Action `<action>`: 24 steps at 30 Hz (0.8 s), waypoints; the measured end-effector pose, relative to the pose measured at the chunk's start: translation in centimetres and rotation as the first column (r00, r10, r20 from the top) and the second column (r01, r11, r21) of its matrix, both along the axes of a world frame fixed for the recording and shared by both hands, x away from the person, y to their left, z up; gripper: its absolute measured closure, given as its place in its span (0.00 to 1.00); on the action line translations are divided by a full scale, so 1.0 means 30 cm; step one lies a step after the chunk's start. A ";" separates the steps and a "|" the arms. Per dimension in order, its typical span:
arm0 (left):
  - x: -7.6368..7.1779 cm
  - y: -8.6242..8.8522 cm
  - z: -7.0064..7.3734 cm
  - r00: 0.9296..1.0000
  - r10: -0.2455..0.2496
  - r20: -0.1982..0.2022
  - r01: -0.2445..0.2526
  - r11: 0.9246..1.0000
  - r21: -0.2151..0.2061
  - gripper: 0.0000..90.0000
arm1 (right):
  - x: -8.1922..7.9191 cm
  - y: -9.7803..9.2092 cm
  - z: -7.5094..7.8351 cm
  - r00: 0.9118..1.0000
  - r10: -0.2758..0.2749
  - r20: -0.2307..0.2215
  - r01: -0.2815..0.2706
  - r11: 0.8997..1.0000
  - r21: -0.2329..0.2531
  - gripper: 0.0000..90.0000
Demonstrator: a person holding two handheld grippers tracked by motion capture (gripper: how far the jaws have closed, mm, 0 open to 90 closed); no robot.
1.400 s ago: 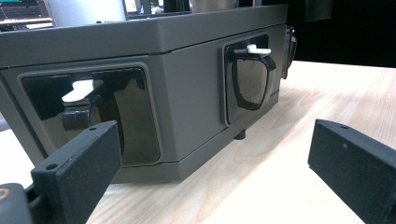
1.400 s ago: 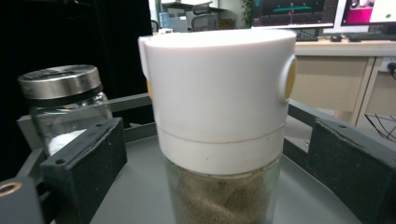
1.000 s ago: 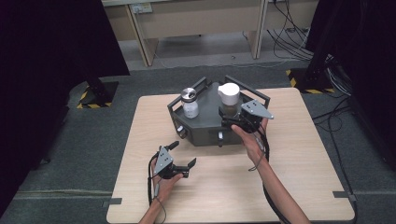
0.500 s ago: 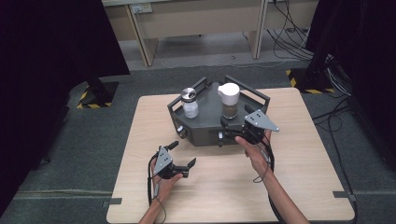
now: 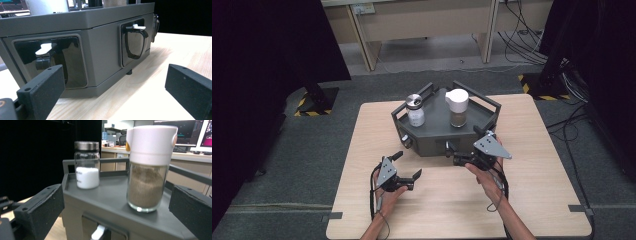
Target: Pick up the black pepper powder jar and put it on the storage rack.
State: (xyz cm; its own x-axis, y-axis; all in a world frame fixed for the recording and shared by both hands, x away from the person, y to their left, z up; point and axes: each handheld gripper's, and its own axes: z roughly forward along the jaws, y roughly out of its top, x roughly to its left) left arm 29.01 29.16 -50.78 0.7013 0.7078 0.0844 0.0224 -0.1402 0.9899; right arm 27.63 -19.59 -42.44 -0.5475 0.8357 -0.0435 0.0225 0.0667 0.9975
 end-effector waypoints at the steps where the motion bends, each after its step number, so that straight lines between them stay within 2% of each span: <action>1: 0.000 0.000 0.000 1.000 0.001 0.000 -0.001 1.000 0.000 0.02 | -0.005 -0.002 -0.005 1.000 -0.001 -0.003 0.001 1.000 -0.004 0.00; 12: -0.001 0.000 0.000 1.000 0.001 -0.001 -0.001 1.000 0.000 0.02 | -0.049 -0.033 -0.071 0.999 -0.012 -0.033 0.011 0.999 -0.032 0.00; 24: -0.001 0.006 0.001 1.000 0.006 -0.001 -0.006 1.000 0.000 0.02 | -0.075 -0.047 -0.143 0.998 -0.006 -0.065 0.004 0.999 -0.036 0.00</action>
